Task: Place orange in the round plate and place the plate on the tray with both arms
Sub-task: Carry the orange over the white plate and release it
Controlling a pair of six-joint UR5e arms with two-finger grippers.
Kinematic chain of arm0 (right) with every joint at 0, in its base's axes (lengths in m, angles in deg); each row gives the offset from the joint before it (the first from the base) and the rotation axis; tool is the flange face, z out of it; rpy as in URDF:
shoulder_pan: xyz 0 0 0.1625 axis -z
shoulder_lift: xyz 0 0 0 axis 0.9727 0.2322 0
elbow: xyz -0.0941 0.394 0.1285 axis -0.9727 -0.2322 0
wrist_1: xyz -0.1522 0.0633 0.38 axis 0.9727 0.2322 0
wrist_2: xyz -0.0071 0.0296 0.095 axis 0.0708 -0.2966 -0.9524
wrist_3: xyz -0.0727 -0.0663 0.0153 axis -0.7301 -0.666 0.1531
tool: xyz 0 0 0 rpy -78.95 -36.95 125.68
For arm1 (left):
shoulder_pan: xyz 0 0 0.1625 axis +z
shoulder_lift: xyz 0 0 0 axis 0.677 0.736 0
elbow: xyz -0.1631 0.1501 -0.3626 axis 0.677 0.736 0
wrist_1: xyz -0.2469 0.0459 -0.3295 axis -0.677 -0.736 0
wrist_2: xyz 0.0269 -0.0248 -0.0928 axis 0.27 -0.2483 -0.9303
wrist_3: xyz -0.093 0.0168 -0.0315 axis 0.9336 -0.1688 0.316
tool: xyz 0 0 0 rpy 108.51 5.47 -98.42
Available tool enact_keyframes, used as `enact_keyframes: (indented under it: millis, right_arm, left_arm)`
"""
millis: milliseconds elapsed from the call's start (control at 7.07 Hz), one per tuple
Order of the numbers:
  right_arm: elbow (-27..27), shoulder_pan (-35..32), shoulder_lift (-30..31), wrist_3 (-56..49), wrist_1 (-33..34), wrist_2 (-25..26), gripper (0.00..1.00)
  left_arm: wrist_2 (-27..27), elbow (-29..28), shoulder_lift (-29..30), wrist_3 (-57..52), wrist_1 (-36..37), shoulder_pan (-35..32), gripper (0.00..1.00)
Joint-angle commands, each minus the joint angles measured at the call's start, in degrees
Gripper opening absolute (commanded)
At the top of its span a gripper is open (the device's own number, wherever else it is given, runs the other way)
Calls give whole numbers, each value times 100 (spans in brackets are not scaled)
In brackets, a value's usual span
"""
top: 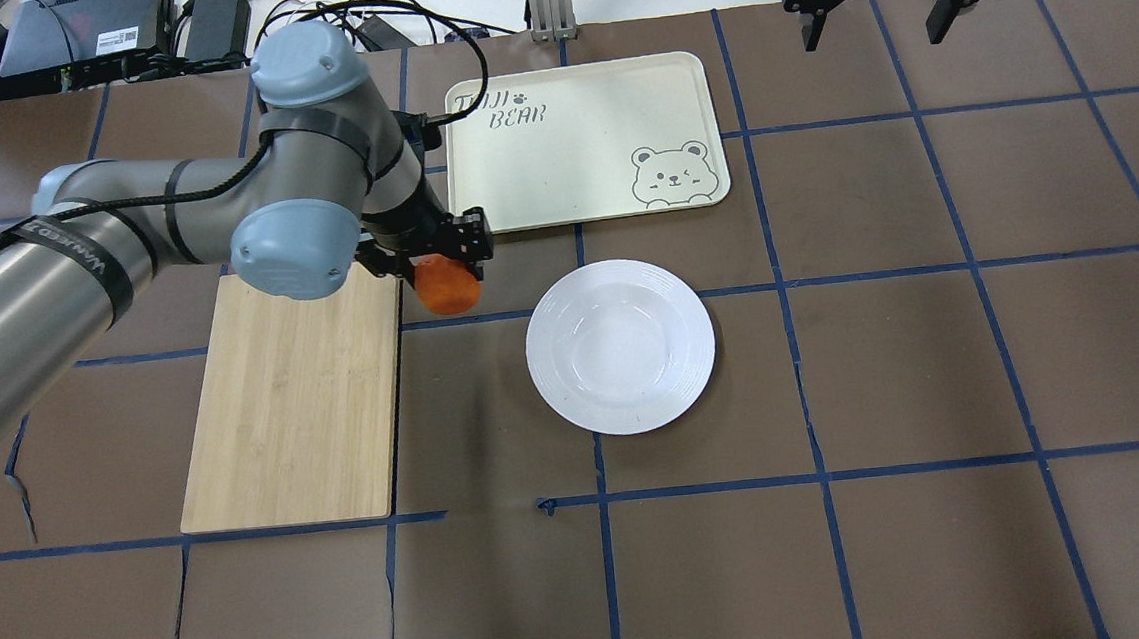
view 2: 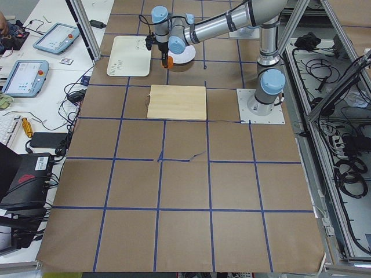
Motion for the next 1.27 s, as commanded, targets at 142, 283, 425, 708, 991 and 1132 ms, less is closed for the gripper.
enact_keyframes:
  millis: [142, 283, 425, 708, 991, 1132]
  right_arm:
    - [0, 0, 9, -54, 20, 9, 100]
    - [-9, -9, 26, -220, 81, -9, 100]
    - [-18, 9, 35, -143, 81, -105, 100]
    - [-18, 44, 17, -230, 151, -255, 100]
    - [-62, 245, 0, -213, 65, -149, 100]
    - [-88, 255, -26, -143, -171, -184, 100]
  left_arm:
    - [-728, 24, 411, 1703, 529, -937, 0]
    - [-851, 32, 648, 1731, 567, -1069, 0]
    - [-904, 85, 772, 1749, 567, -1210, 0]
    - [-896, 42, 809, 1636, 742, -1211, 100]
    - [-887, -72, 590, 1600, 656, -985, 100]
    - [-896, -108, 415, 1591, 620, -826, 100]
